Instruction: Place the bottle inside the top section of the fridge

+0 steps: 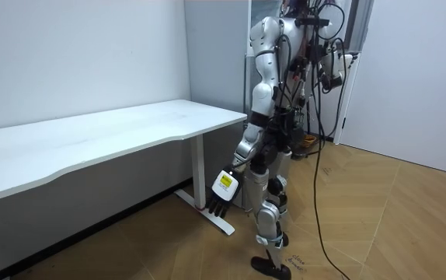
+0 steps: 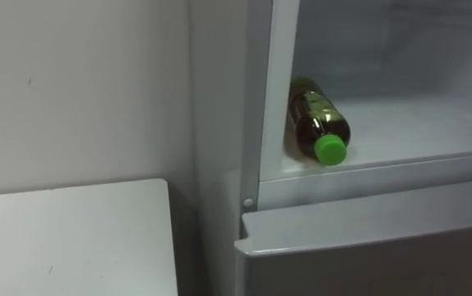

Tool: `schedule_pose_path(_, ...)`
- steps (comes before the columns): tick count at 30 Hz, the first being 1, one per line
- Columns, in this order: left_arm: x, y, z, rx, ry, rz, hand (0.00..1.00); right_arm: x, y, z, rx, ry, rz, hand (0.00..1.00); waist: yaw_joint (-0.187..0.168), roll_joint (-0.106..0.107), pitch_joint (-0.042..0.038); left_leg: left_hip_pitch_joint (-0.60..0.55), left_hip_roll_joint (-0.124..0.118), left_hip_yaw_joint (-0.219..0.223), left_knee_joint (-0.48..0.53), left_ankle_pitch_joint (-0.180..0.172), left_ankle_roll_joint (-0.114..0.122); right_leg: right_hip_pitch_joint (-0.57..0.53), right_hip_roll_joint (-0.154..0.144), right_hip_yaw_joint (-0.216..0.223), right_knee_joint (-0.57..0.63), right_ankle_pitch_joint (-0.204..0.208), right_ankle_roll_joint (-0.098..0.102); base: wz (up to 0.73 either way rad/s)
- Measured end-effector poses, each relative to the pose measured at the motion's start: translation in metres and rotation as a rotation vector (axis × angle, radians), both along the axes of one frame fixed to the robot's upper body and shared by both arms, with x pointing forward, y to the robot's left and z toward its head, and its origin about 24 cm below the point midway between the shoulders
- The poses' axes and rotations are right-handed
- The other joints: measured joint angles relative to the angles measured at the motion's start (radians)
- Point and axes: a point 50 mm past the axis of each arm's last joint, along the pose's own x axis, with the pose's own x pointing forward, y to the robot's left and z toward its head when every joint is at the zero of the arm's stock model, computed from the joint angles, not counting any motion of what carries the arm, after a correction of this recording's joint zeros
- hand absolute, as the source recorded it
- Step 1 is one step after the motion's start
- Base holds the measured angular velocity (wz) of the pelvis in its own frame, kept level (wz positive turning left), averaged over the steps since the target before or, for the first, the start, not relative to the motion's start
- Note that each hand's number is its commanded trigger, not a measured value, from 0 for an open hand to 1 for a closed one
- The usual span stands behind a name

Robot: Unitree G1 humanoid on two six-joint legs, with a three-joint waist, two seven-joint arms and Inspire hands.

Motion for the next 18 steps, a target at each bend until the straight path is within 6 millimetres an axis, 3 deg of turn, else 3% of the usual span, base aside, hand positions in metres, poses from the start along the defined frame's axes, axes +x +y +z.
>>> schedule_pose_path(11,0.009,-0.001,-0.001,-0.019,-0.037,-0.025,0.0,0.021,0.018,-0.004,-0.013,0.027,0.207,0.0,0.041,-0.004,0.0011,0.0,0.002,0.0,0.003,0.0,0.0,0.0,0.004,-0.001,-0.007,0.008,-0.01,-0.02)
schedule_pose_path(18,0.018,-0.011,-0.007,-0.057,-0.023,-0.085,0.0,0.043,0.051,-0.006,-0.052,0.054,0.413,0.0,0.055,-0.003,0.0015,-0.004,0.002,-0.001,0.0,-0.002,0.003,0.001,0.003,0.0,-0.008,0.012,-0.007,0.0)
